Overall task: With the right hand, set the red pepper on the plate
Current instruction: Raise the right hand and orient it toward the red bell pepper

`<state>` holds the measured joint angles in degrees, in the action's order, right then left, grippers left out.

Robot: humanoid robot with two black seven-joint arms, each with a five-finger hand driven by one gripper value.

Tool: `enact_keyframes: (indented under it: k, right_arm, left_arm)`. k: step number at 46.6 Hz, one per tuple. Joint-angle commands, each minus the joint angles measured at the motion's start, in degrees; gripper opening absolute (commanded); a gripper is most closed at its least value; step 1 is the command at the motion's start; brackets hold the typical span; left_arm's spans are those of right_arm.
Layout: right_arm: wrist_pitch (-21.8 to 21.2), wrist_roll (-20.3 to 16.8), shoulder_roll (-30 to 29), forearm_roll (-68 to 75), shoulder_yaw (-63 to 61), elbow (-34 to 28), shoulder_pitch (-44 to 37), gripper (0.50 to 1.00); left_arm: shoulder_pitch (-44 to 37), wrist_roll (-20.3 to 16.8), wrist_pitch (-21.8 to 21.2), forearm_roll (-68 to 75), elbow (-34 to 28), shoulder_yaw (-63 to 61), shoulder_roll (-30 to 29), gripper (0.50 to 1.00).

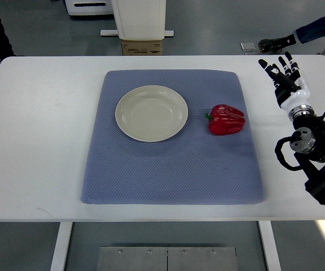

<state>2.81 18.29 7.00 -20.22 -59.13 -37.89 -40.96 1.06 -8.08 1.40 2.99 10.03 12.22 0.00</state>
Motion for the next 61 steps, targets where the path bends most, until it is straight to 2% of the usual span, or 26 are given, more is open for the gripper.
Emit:
enact_keyframes:
  k: [1,30,43,61]
  right_arm:
    - [0.0,0.0,-0.06,0.0,0.59,-0.08,0.18,1.0]
    - [-0.09,0.0,-0.59,0.0,6.66,-0.79,0.62,1.0]
    - [-2.46,0.0,-0.59,0.0,7.27,-0.79,0.44,1.0]
    - [-2.46,0.0,-0.59,0.0,7.89,-1.4,0.18,1.0]
  left_arm:
    - [0.0,0.0,0.01,0.0,-0.01,0.0,0.0,1.0]
    - [-0.53,0.0,0.09,0.0,-0.01,0.0,0.0,1.0]
    - [-0.53,0.0,0.01,0.0,-0.01,0.0,0.0,1.0]
    - [-0.53,0.0,0.09,0.0,-0.01,0.0,0.0,1.0]
